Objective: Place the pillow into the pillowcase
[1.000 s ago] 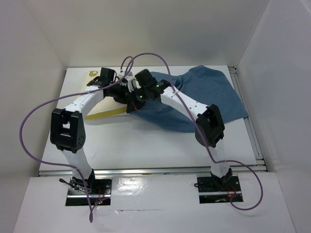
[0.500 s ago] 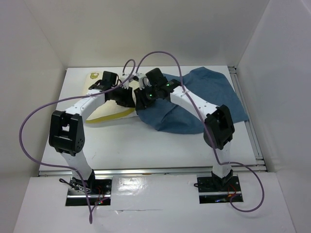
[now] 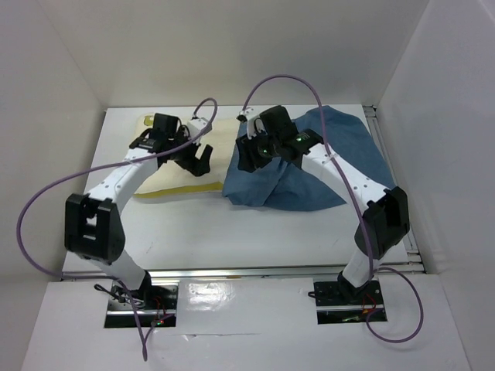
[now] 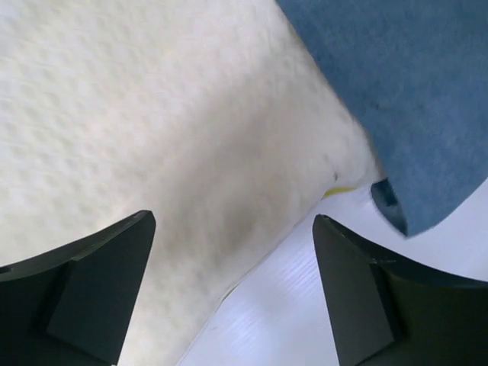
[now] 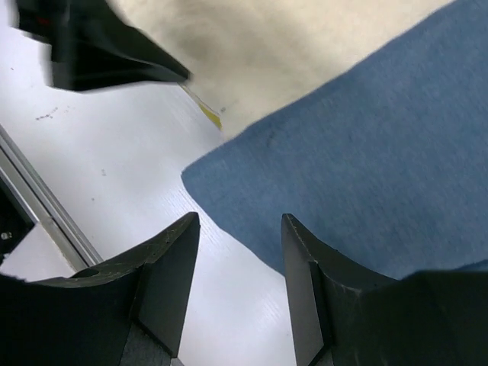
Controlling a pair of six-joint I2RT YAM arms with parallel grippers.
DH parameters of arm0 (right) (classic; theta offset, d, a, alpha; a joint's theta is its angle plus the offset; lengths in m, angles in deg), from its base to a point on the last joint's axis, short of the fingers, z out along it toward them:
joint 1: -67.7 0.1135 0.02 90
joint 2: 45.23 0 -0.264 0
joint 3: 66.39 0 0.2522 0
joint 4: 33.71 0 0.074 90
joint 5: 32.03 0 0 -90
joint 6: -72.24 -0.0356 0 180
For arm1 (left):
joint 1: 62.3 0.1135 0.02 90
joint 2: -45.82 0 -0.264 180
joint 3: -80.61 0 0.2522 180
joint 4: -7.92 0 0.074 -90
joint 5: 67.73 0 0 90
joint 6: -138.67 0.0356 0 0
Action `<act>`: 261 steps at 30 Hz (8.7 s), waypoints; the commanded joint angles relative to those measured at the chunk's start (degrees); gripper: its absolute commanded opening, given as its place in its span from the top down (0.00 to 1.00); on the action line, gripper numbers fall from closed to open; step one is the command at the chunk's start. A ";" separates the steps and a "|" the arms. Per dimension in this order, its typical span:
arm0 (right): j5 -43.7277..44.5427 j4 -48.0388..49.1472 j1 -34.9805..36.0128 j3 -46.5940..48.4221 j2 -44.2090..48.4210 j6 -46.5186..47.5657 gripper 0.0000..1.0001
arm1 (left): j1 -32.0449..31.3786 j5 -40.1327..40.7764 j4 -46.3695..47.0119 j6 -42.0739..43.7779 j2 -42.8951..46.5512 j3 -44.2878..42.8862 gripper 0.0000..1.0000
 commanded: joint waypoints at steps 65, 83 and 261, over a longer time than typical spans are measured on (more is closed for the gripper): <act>12.10 2.00 5.18 -14.52 15.03 9.58 0.44 | -4.50 -15.59 -25.02 11.06 -16.75 -39.77 1.00; 21.07 11.68 -5.00 -9.87 1.42 7.81 0.43 | -3.97 -18.76 -28.01 12.20 -8.32 -37.17 1.00; 6.93 2.63 -12.31 30.39 -23.46 -8.97 0.23 | -8.01 12.52 26.74 37.34 6.01 5.38 1.00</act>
